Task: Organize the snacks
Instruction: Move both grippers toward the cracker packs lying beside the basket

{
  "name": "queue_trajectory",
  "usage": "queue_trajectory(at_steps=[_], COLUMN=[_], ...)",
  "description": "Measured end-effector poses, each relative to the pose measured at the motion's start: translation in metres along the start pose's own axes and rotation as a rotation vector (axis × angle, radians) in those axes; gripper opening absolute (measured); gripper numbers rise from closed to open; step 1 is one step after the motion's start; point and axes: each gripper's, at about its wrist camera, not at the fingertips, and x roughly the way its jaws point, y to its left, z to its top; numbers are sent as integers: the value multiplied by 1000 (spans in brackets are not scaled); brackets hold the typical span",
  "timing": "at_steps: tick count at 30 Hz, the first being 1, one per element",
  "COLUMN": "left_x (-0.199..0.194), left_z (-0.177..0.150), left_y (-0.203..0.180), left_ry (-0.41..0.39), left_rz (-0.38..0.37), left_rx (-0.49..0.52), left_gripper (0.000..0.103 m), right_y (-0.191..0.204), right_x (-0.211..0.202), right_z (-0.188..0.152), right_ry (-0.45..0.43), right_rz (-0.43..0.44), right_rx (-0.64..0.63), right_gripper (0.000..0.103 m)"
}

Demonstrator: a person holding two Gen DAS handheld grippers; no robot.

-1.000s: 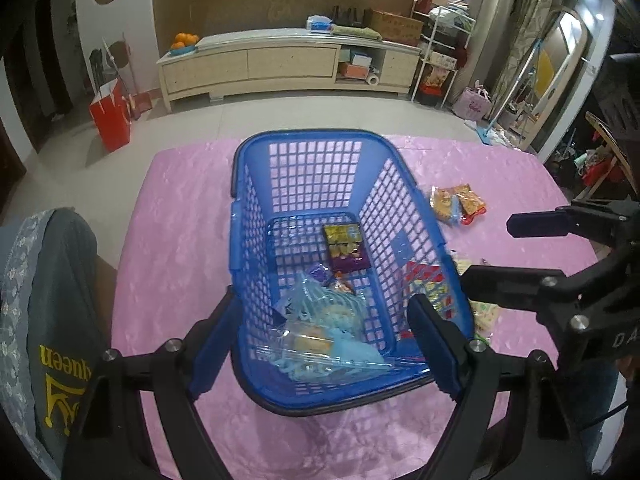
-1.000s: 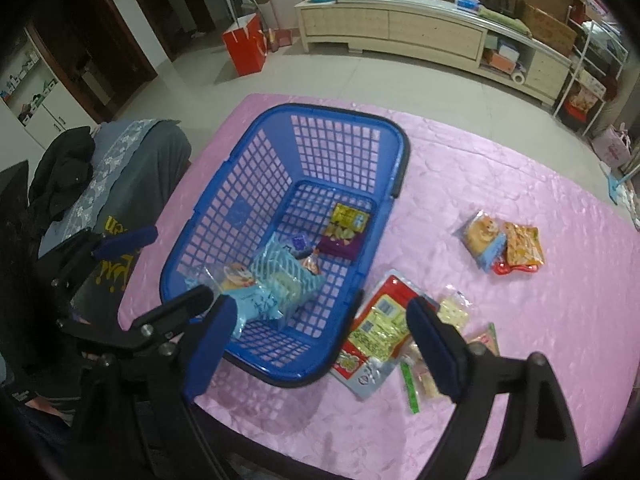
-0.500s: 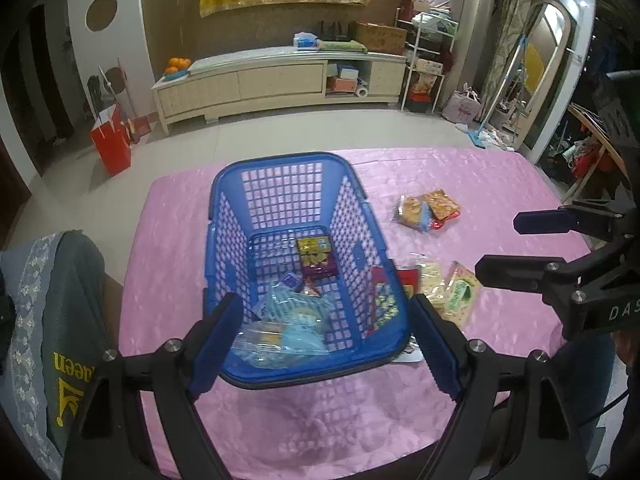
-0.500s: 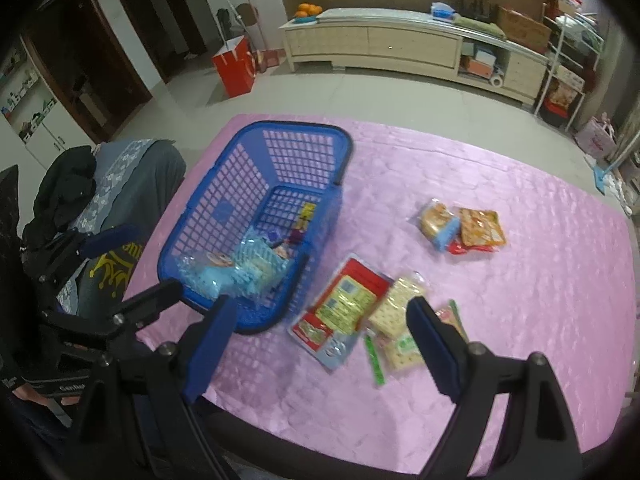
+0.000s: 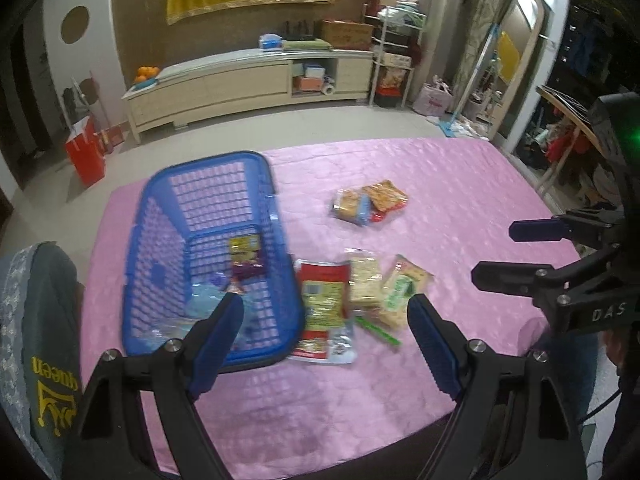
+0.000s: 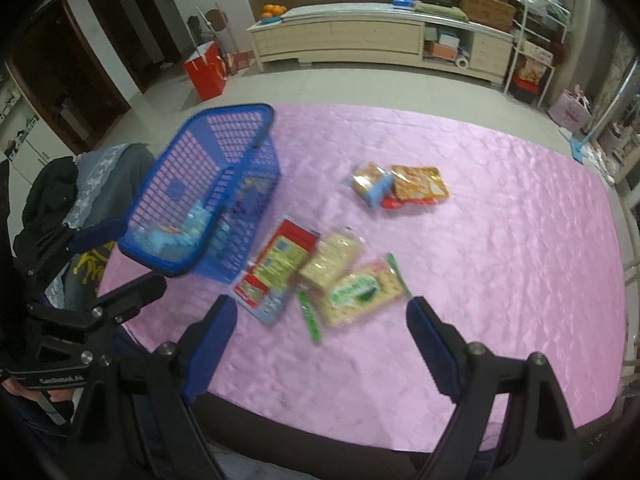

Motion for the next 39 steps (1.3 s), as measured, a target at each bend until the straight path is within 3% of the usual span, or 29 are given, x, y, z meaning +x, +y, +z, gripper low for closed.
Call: queue_trajectory(at_steps=[17, 32, 39], left_x=[85, 177, 213], left_z=[-15, -42, -37], left_y=[-67, -75, -74], left_ry=[119, 271, 312], left_rz=[-67, -66, -61], left_rx=[50, 109, 108], left_gripper=[82, 82, 82], right_y=[-72, -99, -115], right_x=[49, 103, 121], right_z=[-31, -41, -42], right_ry=[84, 113, 116], right_rz=[22, 77, 31], right_rx=[50, 35, 46], right_gripper=[89, 89, 89])
